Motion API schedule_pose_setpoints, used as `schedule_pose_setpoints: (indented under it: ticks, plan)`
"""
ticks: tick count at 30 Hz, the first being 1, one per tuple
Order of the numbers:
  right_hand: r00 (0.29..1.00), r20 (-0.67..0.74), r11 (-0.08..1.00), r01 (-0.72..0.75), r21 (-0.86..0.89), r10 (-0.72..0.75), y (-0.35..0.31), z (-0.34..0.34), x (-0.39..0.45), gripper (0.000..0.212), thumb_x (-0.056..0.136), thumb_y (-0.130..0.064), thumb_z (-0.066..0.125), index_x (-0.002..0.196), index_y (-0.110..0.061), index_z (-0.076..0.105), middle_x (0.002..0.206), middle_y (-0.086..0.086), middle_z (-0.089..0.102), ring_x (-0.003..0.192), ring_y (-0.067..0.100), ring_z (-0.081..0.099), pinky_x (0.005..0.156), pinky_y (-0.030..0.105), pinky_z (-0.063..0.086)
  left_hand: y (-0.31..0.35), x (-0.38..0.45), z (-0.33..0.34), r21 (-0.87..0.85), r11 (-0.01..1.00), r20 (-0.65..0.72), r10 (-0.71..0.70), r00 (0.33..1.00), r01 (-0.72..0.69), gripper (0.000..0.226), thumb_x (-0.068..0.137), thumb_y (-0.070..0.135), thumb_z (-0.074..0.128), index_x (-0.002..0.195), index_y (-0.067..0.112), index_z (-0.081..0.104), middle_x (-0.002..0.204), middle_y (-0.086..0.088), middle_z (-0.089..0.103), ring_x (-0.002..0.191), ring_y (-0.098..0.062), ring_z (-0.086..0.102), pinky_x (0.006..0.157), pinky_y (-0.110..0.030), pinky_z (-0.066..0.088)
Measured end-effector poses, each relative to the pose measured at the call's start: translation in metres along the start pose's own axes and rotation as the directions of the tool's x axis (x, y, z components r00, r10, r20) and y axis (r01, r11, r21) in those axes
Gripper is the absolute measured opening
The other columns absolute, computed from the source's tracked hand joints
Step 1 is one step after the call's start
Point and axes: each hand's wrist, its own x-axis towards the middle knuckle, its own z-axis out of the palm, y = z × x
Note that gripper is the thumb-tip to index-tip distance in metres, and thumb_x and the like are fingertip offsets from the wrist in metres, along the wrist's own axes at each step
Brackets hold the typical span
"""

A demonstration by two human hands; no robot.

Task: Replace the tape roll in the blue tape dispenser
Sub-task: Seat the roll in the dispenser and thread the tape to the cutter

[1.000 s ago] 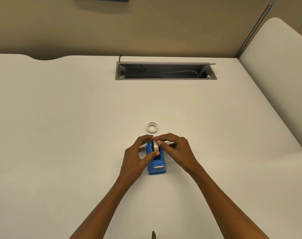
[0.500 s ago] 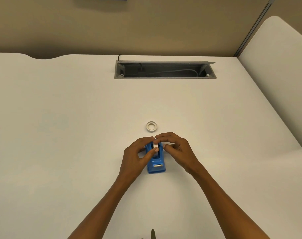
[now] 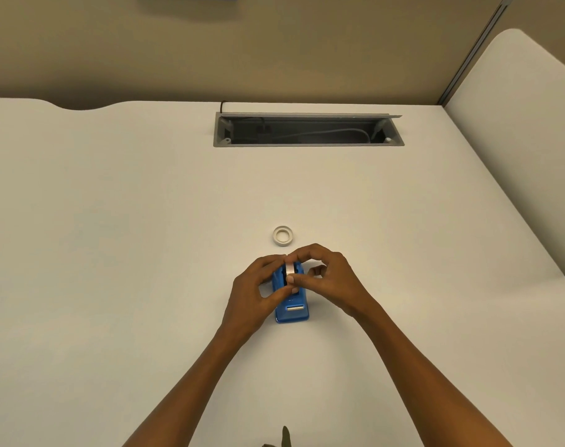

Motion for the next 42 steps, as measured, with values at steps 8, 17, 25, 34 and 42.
schedule_pose_setpoints:
  ticks: [8, 17, 25, 34, 42]
  plan:
    - [0.996, 0.024, 0.994, -0.091, 0.054, 0.089, -0.002, -0.003, 0.007, 0.027, 0.072, -0.013, 0.079, 0.098, -0.008, 0.071, 0.102, 0.006, 0.071, 0.100, 0.021, 0.064, 0.085, 0.036, 0.052, -0.001, 0.001, 0.000, -0.019, 0.999, 0.004, -0.041, 0.999, 0.041, 0.043, 0.076, 0.028, 0.073, 0.114, 0.035, 0.055, 0.109, 0.031, 0.050, 0.097, 0.007, 0.055, 0.079, 0.003, 0.040]
    - [0.991, 0.027, 0.976, -0.133, 0.173, 0.130, -0.002, -0.003, 0.010, 0.018, 0.070, -0.012, 0.080, 0.087, -0.011, 0.075, 0.093, 0.008, 0.074, 0.096, 0.020, 0.067, 0.089, 0.034, 0.052, -0.001, 0.001, 0.000, -0.027, 0.998, 0.004, -0.058, 0.998, 0.058, 0.045, 0.076, 0.026, 0.073, 0.119, 0.023, 0.059, 0.110, 0.025, 0.052, 0.097, 0.003, 0.055, 0.079, 0.002, 0.041]
    - [0.990, -0.035, 0.960, -0.122, 0.252, 0.135, 0.002, 0.005, 0.008, 0.016, 0.073, -0.014, 0.078, 0.087, -0.009, 0.075, 0.091, 0.009, 0.074, 0.094, 0.022, 0.068, 0.090, 0.035, 0.052, -0.002, 0.000, 0.003, -0.049, 0.996, -0.022, -0.070, 0.997, 0.069, 0.048, 0.076, 0.026, 0.073, 0.121, 0.020, 0.057, 0.116, 0.010, 0.058, 0.102, -0.007, 0.057, 0.082, -0.006, 0.045]
    - [0.977, -0.055, 0.904, -0.170, 0.392, 0.207, 0.003, 0.014, 0.011, 0.006, 0.077, -0.011, 0.075, 0.076, -0.017, 0.072, 0.074, 0.000, 0.071, 0.074, 0.015, 0.065, 0.067, 0.026, 0.052, 0.002, -0.001, 0.000, -0.163, 0.983, -0.016, -0.090, 0.996, 0.086, 0.049, 0.074, 0.021, 0.076, 0.115, 0.035, 0.052, 0.112, 0.016, 0.060, 0.105, -0.002, 0.058, 0.085, -0.007, 0.048]
    - [0.990, -0.055, 0.958, -0.108, 0.264, 0.127, 0.009, 0.008, -0.002, 0.020, 0.092, -0.019, 0.056, 0.104, -0.011, 0.070, 0.104, 0.009, 0.072, 0.099, 0.024, 0.065, 0.079, 0.030, 0.056, 0.003, -0.001, 0.000, -0.178, 0.980, -0.055, -0.100, 0.993, 0.089, 0.032, 0.076, 0.037, 0.068, 0.105, 0.045, 0.057, 0.106, 0.024, 0.062, 0.098, 0.007, 0.060, 0.078, -0.004, 0.046]
